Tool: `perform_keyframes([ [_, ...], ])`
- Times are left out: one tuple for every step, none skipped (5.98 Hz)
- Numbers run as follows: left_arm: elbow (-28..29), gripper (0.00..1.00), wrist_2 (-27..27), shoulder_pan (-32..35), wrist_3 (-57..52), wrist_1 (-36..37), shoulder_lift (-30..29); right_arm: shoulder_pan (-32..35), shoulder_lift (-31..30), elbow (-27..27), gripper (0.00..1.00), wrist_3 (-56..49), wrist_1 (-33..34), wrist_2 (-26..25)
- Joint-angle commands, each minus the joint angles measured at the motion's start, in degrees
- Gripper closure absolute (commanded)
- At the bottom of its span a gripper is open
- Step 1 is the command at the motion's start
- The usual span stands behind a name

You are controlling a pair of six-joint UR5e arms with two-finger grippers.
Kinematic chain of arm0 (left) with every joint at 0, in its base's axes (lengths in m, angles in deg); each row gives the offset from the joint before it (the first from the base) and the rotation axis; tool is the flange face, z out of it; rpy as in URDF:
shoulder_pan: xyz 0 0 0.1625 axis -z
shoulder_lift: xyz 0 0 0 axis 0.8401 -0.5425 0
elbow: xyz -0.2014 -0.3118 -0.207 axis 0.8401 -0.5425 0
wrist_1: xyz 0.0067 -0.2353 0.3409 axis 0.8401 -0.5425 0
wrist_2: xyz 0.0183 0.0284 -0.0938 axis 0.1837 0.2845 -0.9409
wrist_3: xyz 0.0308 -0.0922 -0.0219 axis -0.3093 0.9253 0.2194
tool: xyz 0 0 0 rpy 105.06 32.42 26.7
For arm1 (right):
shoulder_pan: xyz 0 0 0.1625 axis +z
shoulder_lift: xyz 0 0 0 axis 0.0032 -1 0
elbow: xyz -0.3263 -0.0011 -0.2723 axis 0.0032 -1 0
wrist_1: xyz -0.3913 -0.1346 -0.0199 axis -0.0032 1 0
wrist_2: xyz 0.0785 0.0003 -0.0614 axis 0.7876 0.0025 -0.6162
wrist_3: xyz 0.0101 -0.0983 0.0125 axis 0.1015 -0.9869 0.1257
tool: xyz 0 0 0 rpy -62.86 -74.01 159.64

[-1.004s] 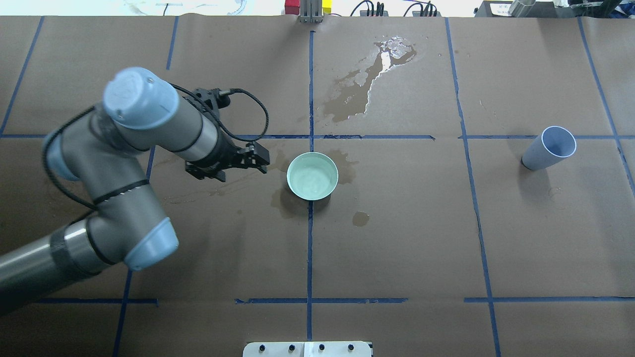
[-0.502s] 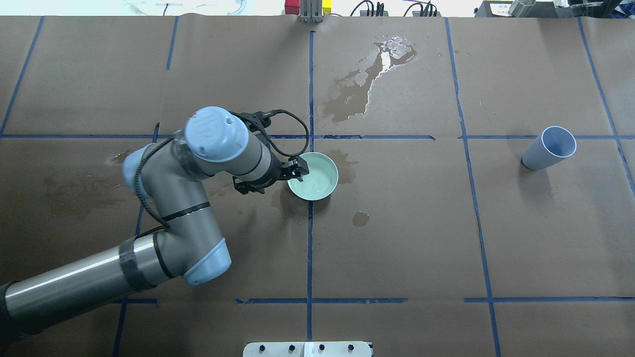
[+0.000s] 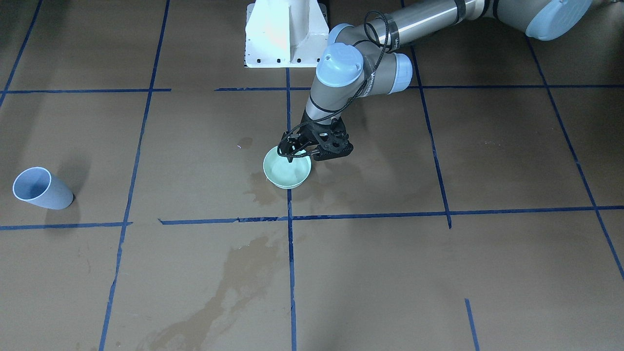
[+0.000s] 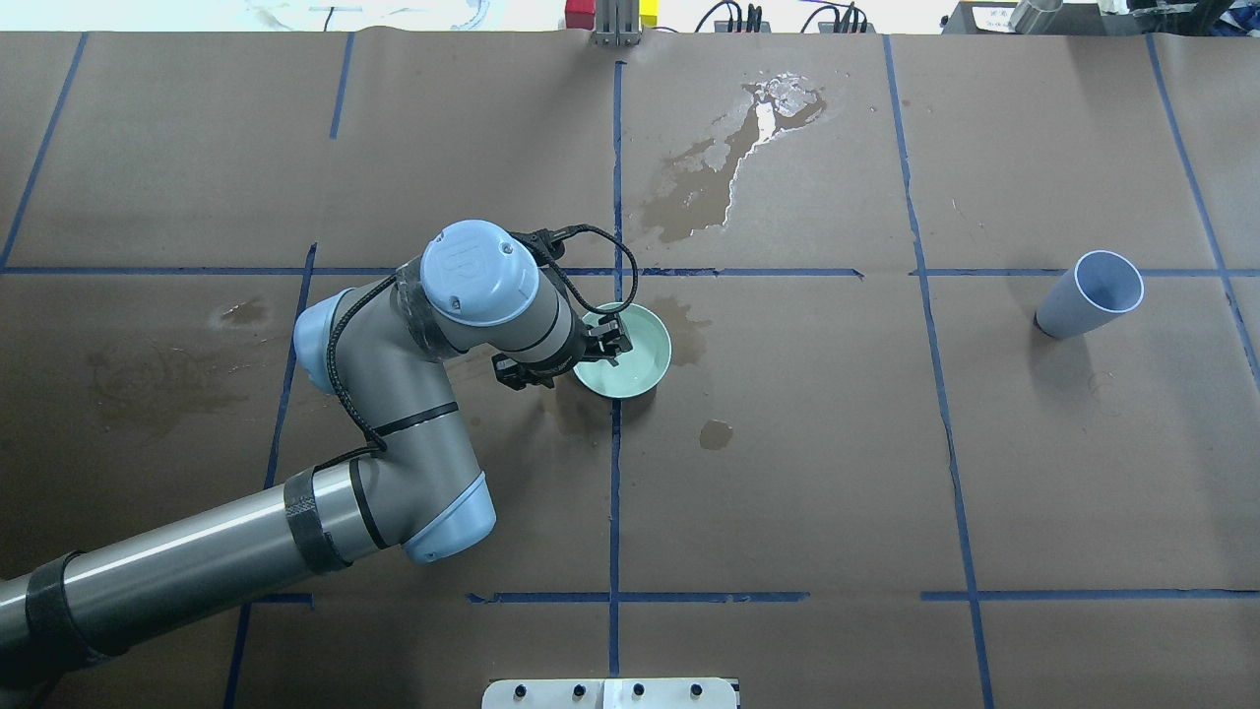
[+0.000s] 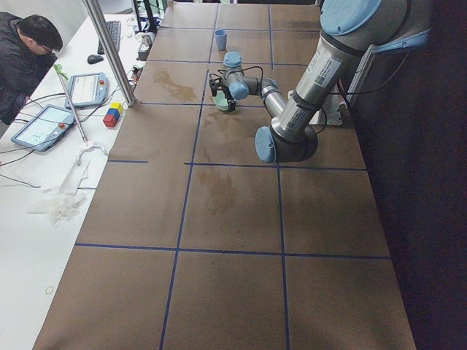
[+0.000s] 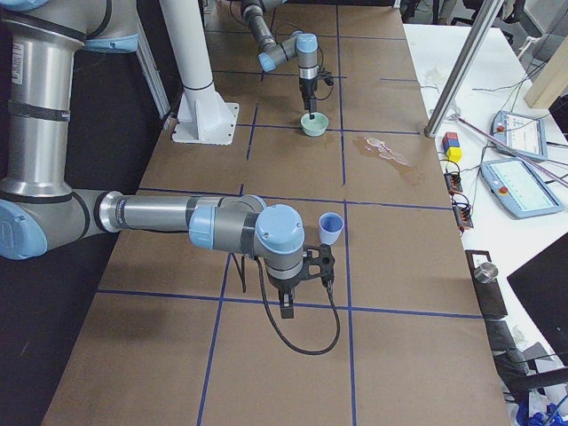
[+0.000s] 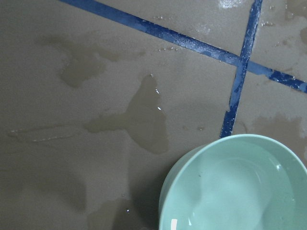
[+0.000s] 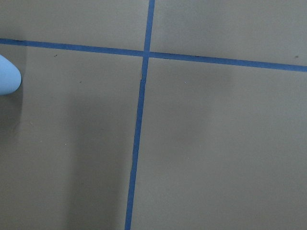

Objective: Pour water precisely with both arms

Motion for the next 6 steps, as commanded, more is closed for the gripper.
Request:
perform_keyframes([
  [0.52, 0.73, -0.05, -0.03, 0.01, 0.00, -0.07, 0.04, 0.00, -0.17, 0.00, -0.31, -0.09, -0.23],
  [0.87, 0.75, -0.05, -0.03, -0.07, 0.00, -0.07, 0.04, 0.00, -0.17, 0.00, -0.32, -0.09, -0.24],
  [0.87, 0.81, -0.05, -0.03, -0.07, 0.00, -0.07, -0.05, 0.00, -0.17, 0.00, -0.32, -0.09, -0.24],
  [0.61, 0.92, -0.05, -0.03, -0.34, 0.09, -0.07, -0.05, 0.00, -0.17, 0.00, -0.32, -0.09, -0.24],
  [0.26, 0.94, -0.05, 0.32, -0.43, 0.26, 0.01, 0.04, 0.00, -0.17, 0.00, -0.32, -0.09, -0.24],
  [0.17, 0.98, -0.05, 0.50, -0.43, 0.35, 0.10, 0.04, 0.00, -0.17, 0.00, -0.32, -0.09, -0.24],
])
